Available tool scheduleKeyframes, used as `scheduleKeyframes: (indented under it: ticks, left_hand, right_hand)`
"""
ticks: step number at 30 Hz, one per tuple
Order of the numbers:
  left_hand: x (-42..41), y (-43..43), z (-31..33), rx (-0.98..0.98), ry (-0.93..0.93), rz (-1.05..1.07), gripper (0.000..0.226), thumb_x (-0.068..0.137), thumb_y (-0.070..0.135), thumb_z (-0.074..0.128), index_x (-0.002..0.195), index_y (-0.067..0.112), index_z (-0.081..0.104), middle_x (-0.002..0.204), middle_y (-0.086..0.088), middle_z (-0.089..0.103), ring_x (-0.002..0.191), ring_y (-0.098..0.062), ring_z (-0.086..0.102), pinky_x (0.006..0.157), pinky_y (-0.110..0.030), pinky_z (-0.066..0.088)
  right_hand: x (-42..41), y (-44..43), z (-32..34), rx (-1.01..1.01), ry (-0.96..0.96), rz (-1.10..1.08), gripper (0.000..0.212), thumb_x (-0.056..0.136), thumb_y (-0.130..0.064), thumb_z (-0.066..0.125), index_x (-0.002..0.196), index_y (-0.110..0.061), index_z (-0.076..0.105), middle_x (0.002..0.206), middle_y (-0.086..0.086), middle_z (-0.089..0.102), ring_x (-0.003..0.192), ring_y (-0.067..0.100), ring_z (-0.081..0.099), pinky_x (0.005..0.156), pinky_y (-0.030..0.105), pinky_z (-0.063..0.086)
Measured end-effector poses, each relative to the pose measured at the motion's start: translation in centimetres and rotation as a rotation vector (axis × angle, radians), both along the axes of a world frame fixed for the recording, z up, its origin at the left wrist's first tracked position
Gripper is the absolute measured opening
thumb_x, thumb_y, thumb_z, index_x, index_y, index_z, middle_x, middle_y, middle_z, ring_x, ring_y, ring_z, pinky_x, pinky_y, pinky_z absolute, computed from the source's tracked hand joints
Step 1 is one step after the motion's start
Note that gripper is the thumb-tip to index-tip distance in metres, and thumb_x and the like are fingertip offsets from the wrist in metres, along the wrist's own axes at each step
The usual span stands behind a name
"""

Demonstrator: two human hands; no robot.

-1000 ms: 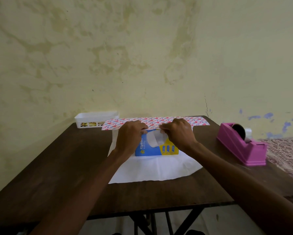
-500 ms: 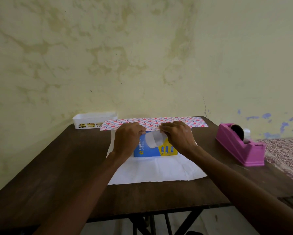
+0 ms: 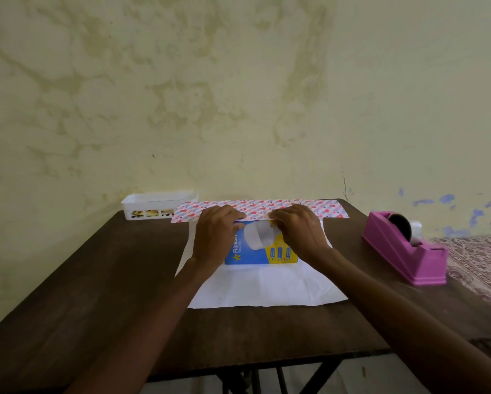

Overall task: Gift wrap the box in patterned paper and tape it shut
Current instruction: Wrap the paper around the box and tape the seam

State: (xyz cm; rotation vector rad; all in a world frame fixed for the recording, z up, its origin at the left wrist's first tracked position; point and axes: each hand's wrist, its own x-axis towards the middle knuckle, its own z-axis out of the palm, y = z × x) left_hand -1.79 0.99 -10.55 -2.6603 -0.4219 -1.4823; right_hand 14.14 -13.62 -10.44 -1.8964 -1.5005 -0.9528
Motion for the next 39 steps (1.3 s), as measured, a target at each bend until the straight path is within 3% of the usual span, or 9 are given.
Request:
scheduleKeyframes:
  ticks: [5, 10, 14, 26, 39]
  left_hand:
    - [0.4, 0.0, -1.4, 0.046, 0.038, 0.101, 0.043, 0.065, 0.022, 0.087, 0.105, 0.014, 0.072, 0.104, -0.003, 0.070, 0.101, -0.027, 0.062, 0.092, -0.042, 0.045]
    - [0.7, 0.1, -3.8, 0.066, 0.088, 0.190, 0.065, 0.069, 0.031, 0.084, 0.126, 0.014, 0.060, 0.129, -0.006, 0.060, 0.126, -0.031, 0.050, 0.108, -0.051, 0.031]
    - [0.8, 0.5, -5.4, 0.099, 0.089, 0.215, 0.077, 0.074, 0.034, 0.079, 0.141, 0.016, 0.044, 0.144, -0.004, 0.046, 0.136, -0.028, 0.036, 0.113, -0.052, 0.023]
    - [0.9, 1.2, -6.2, 0.034, 0.182, 0.308, 0.105, 0.066, 0.053, 0.079, 0.150, 0.019, 0.025, 0.155, -0.007, 0.029, 0.143, -0.029, 0.021, 0.115, -0.052, 0.015]
    - [1.2, 1.3, -6.4, 0.084, 0.196, 0.394, 0.112, 0.066, 0.058, 0.077, 0.152, 0.019, 0.018, 0.158, -0.007, 0.021, 0.145, -0.031, 0.015, 0.114, -0.057, 0.018]
  right_hand:
    - [0.1, 0.3, 0.8, -0.080, -0.019, -0.022, 0.036, 0.065, 0.003, 0.079, 0.096, -0.015, 0.077, 0.090, 0.005, 0.076, 0.079, 0.030, 0.070, 0.075, 0.036, 0.053]
    - [0.6, 0.6, 0.3, -0.091, -0.028, -0.028, 0.047, 0.060, 0.004, 0.081, 0.103, -0.014, 0.076, 0.099, 0.006, 0.076, 0.087, 0.030, 0.071, 0.080, 0.038, 0.054]
    - [1.0, 0.8, -0.2, -0.094, -0.042, -0.028, 0.046, 0.064, 0.001, 0.081, 0.108, -0.014, 0.075, 0.105, 0.007, 0.075, 0.094, 0.032, 0.070, 0.086, 0.041, 0.053]
    - [1.4, 1.4, -1.3, -0.064, 0.013, -0.062, 0.051, 0.070, -0.003, 0.081, 0.119, -0.014, 0.070, 0.118, 0.008, 0.071, 0.106, 0.033, 0.066, 0.090, 0.045, 0.049]
    - [1.7, 1.9, -1.3, -0.094, -0.051, -0.108, 0.065, 0.060, -0.002, 0.086, 0.121, -0.014, 0.067, 0.118, 0.007, 0.071, 0.105, 0.032, 0.067, 0.092, 0.044, 0.050]
